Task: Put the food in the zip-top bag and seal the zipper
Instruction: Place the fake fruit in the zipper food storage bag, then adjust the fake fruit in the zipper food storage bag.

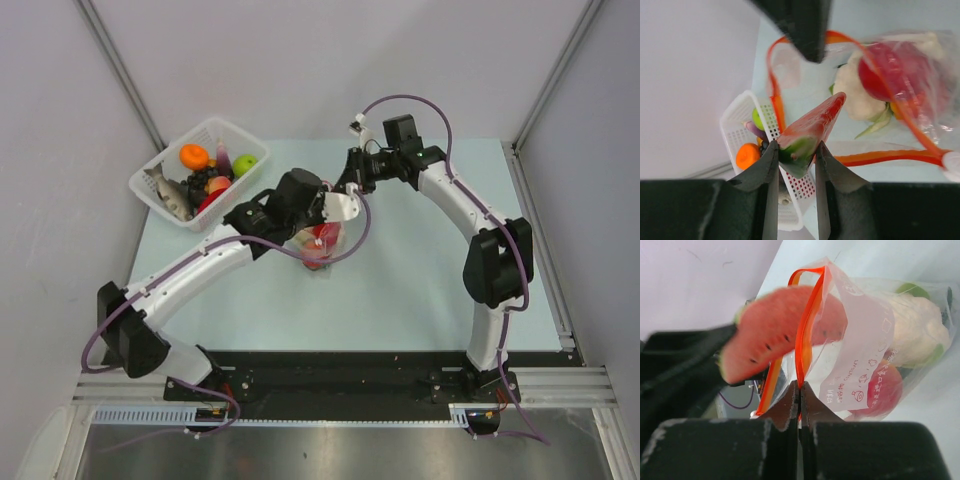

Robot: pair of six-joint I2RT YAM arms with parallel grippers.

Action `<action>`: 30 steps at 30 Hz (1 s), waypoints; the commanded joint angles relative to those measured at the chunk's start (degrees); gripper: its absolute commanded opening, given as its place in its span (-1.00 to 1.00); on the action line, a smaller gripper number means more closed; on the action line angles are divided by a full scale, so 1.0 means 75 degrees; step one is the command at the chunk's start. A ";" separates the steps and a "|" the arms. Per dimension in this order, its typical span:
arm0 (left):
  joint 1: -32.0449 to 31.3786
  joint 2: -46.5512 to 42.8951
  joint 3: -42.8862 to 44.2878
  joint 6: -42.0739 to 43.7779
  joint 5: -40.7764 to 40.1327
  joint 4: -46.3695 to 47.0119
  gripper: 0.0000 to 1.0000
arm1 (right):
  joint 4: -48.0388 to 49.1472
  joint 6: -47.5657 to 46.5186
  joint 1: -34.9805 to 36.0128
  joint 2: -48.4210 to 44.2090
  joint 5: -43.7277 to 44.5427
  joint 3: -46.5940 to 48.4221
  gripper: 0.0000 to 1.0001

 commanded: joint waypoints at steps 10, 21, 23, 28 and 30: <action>0.0370 0.0203 0.1513 -0.0164 0.3067 -0.2583 0.60 | 0.0253 0.0005 0.0015 0.0141 -0.0607 0.0340 -1.00; 0.3171 0.0052 0.1610 0.0803 0.6723 -0.3008 0.36 | 0.0159 -0.0147 -0.0067 0.0142 -0.0818 0.0364 -1.00; 0.3614 -0.0159 0.1001 0.2041 0.7727 -0.2939 0.43 | 0.0112 -0.0182 -0.0079 0.0153 -0.0865 0.0375 -1.00; 0.3980 -0.0606 -0.0312 0.3839 0.8659 -0.1918 0.56 | -0.0005 -0.0393 -0.0091 0.0153 -0.0971 0.0387 -1.00; 0.3992 -0.0477 -0.0302 0.4765 0.9069 -0.2198 0.57 | -0.0087 -0.0475 -0.0091 0.0165 -0.1006 0.0399 -1.00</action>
